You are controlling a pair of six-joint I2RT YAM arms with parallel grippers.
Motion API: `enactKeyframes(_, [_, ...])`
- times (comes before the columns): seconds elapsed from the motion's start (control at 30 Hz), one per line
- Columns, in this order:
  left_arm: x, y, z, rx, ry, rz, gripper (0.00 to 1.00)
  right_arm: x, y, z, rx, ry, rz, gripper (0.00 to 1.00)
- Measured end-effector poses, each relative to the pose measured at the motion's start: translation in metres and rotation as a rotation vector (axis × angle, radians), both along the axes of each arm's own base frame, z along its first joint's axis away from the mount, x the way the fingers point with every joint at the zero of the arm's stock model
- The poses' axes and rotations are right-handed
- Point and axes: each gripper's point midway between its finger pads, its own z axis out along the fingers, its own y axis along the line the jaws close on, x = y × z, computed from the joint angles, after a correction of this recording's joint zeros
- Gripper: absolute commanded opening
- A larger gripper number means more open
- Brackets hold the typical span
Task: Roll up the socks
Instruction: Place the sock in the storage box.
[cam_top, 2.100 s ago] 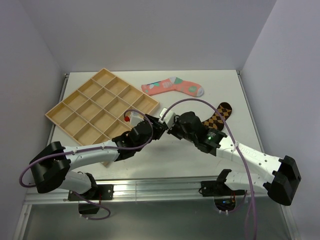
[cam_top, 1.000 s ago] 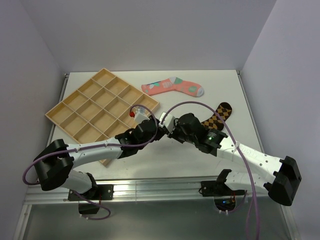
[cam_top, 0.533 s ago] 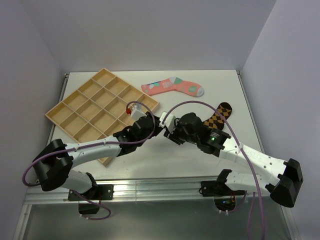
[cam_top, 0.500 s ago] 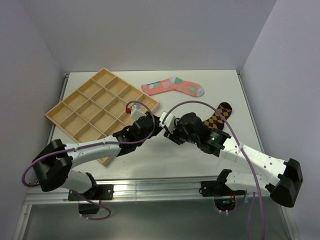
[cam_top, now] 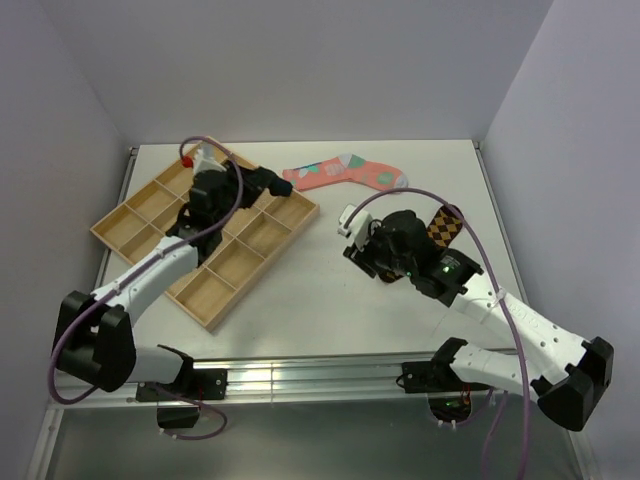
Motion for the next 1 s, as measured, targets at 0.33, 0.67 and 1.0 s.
enactKeyframes(0.33, [0.124, 0.089, -0.02, 0.036, -0.044, -0.044, 0.0, 0.04, -0.03, 0.002, 0.005, 0.045, -0.1, 0.54])
enactKeyframes(0.67, [0.202, 0.115, -0.106, 0.004, 0.031, -0.147, 0.0, 0.049, -0.035, -0.018, -0.02, 0.105, -0.097, 0.52])
enactKeyframes(1.0, [0.232, 0.142, -0.141, 0.0, 0.128, -0.114, 0.0, 0.055, -0.031, -0.023, -0.016, 0.109, -0.082, 0.51])
